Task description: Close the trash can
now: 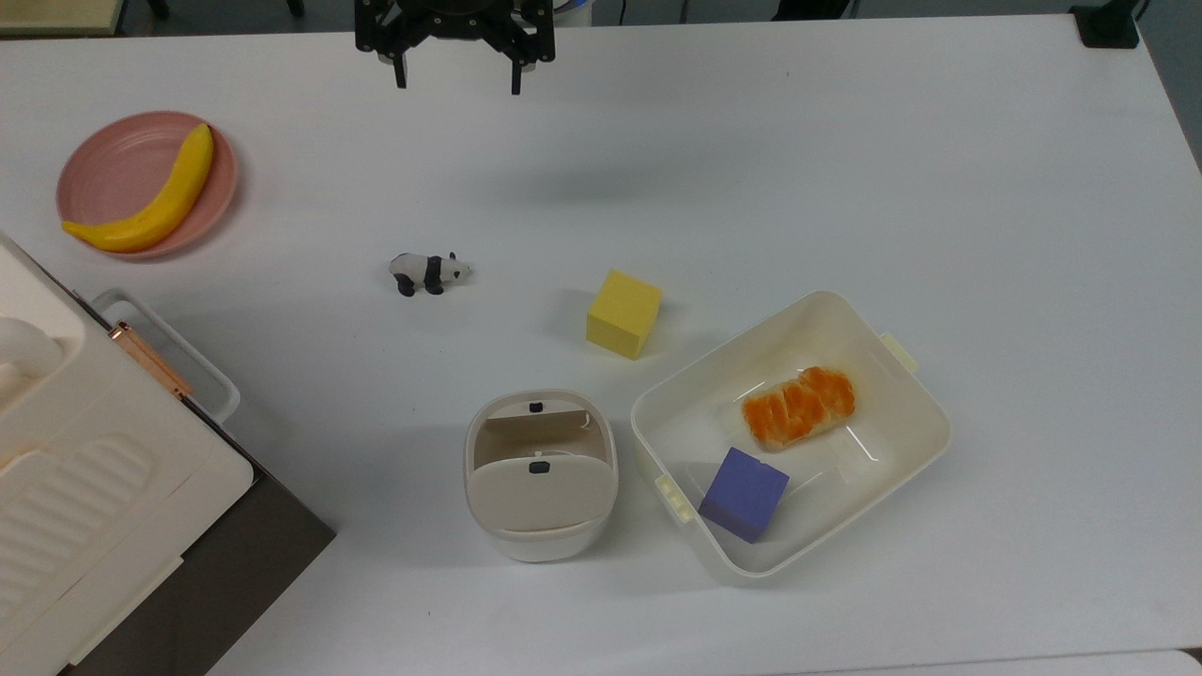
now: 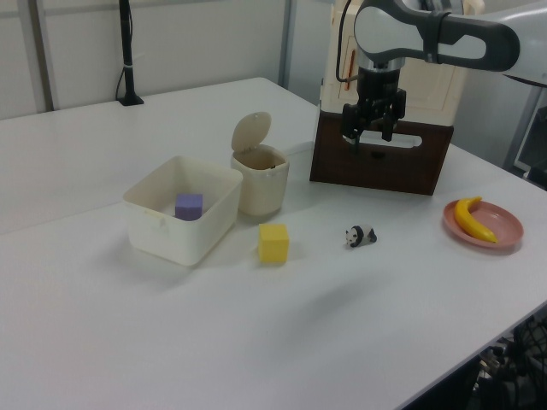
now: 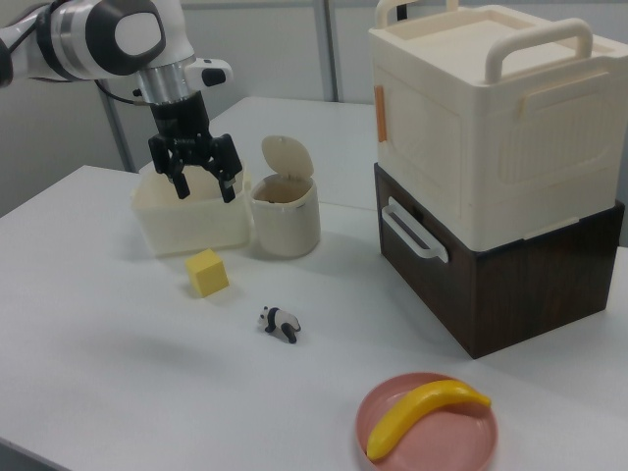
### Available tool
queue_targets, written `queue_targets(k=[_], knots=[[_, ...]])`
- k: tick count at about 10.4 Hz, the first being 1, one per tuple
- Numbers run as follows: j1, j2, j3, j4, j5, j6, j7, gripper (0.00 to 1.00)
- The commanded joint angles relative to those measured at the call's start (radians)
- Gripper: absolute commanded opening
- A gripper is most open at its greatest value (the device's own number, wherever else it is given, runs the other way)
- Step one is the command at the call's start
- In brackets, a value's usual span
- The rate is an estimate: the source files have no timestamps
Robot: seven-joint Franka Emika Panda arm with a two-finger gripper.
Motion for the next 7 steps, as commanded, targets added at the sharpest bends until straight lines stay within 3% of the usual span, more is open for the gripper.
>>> queue_targets(k=[1, 2, 3, 4, 7], knots=[[0.008, -0.004, -0.006, -0.006, 0.024, -0.016, -0.017, 0.54], [0.008, -0.004, -0.006, -0.006, 0.024, -0.016, -0.017, 0.6], [0.006, 0.002, -0.006, 0.0, 0.024, -0.016, -0.009, 0.9], [0.008, 0.017, -0.006, 0.017, 0.023, -0.025, -0.005, 1.0], [0.008, 0.017, -0.004, 0.021, 0.023, -0.026, -0.012, 1.0]])
